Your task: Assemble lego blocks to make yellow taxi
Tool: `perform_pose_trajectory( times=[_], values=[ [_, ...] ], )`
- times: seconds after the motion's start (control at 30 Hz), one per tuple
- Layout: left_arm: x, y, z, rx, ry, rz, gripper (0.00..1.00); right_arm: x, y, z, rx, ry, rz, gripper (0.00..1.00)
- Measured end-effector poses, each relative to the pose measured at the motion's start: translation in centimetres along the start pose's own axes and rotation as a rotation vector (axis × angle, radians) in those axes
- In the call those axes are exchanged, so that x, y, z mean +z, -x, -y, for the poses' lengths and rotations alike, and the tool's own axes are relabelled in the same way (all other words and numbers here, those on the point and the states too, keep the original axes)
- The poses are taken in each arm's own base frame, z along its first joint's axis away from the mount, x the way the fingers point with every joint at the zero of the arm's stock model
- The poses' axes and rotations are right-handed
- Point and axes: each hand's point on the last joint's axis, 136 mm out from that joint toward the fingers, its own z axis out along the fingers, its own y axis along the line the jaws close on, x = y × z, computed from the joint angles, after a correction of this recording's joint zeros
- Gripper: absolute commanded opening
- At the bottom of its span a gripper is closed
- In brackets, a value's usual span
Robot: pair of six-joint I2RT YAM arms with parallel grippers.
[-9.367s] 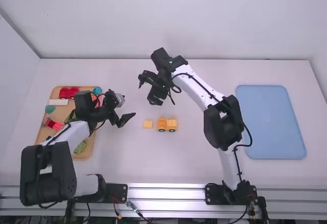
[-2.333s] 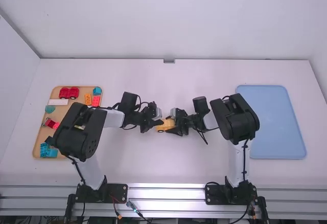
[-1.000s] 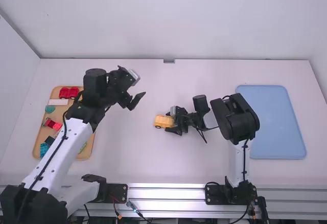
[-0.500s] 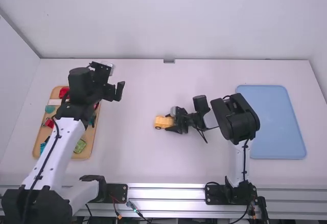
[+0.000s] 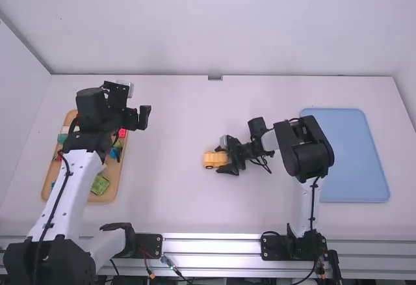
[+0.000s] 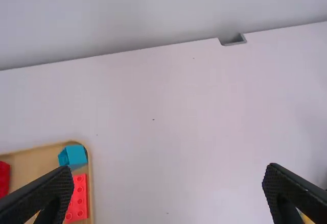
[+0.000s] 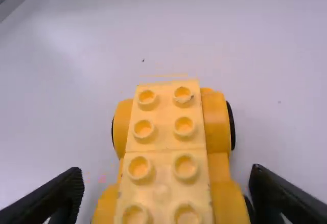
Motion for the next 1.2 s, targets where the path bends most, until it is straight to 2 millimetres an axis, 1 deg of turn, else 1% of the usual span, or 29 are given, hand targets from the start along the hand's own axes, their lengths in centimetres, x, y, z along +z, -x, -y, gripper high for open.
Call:
perform_pose_trajectory(
  times=[0.23, 0.33, 0.43, 0.5, 0.53, 0.63, 0.67, 0.7, 0.77, 0.8, 0.87, 0.93, 1.0, 1.07, 1.13, 1.17, 1.2],
  values=[
    [0.0, -0.2, 0.0, -0.012, -0.001, -0.007, 0.99, 0.0, 0.2, 1.1, -0.045, -0.009, -0.061, 0.99],
    [0.0, -0.4, 0.0, -0.016, 0.000, -0.014, 0.99, -0.4, 0.3, 0.9, -0.031, -0.014, -0.091, 0.99],
    [-0.1, -0.5, -0.3, -0.022, 0.005, -0.019, 0.99, -1.0, 0.8, 0.8, -0.028, -0.024, -0.122, 0.99],
    [-0.2, -0.8, -0.7, -0.032, 0.016, -0.027, 0.99, -2.4, 2.5, 0.7, -0.037, -0.060, -0.167, 0.99],
    [-0.2, -0.8, -0.8, -0.034, 0.018, -0.027, 0.99, -2.7, 2.8, 0.8, -0.038, -0.070, -0.175, 0.99],
    [-0.3, -1.4, -1.2, -0.048, 0.026, -0.048, 0.99, -5.3, 5.8, 1.0, -0.054, -0.168, -0.241, 0.99],
    [-0.3, -1.4, -1.2, -0.049, 0.026, -0.050, 0.99, -5.6, 6.1, 1.0, -0.058, -0.181, -0.251, 0.99],
    [-0.4, -1.6, -1.4, -0.053, 0.029, -0.055, 0.99, -6.5, 6.8, 1.0, -0.057, -0.217, -0.275, 0.99],
    [-0.5, -1.9, -1.8, -0.067, 0.040, -0.066, 0.99, -7.6, 7.3, 1.1, -0.052, -0.267, -0.318, 0.99],
    [-0.5, -2.0, -2.2, -0.081, 0.056, -0.070, 0.99, -8.1, 7.4, 1.1, -0.045, -0.292, -0.344, 0.99],
    [-1.0, -2.7, -4.2, -0.144, 0.141, -0.087, 0.99, -9.3, 7.4, 1.4, -0.037, -0.350, -0.400, 0.99],
    [-1.2, -3.1, -5.2, -0.172, 0.181, -0.099, 0.99, -9.7, 7.3, 1.6, -0.036, -0.374, -0.422, 0.99],
    [-1.5, -3.9, -6.7, -0.225, 0.236, -0.144, 0.99, -10.2, 6.8, 2.0, -0.029, -0.402, -0.455, 0.99],
    [-1.6, -4.0, -7.7, -0.257, 0.264, -0.185, 0.98, -10.4, 6.6, 2.1, -0.026, -0.412, -0.474, 0.99],
    [-1.5, -3.4, -8.9, -0.285, 0.284, -0.235, 0.99, -10.5, 6.4, 2.3, -0.028, -0.421, -0.489, 0.99],
    [-1.5, -3.3, -9.2, -0.291, 0.288, -0.244, 0.99, -10.5, 6.3, 2.3, -0.028, -0.422, -0.490, 0.99],
    [-1.1, -2.7, -9.9, -0.303, 0.295, -0.272, 0.99, -10.6, 6.3, 2.3, -0.026, -0.425, -0.494, 0.99]
  ],
)
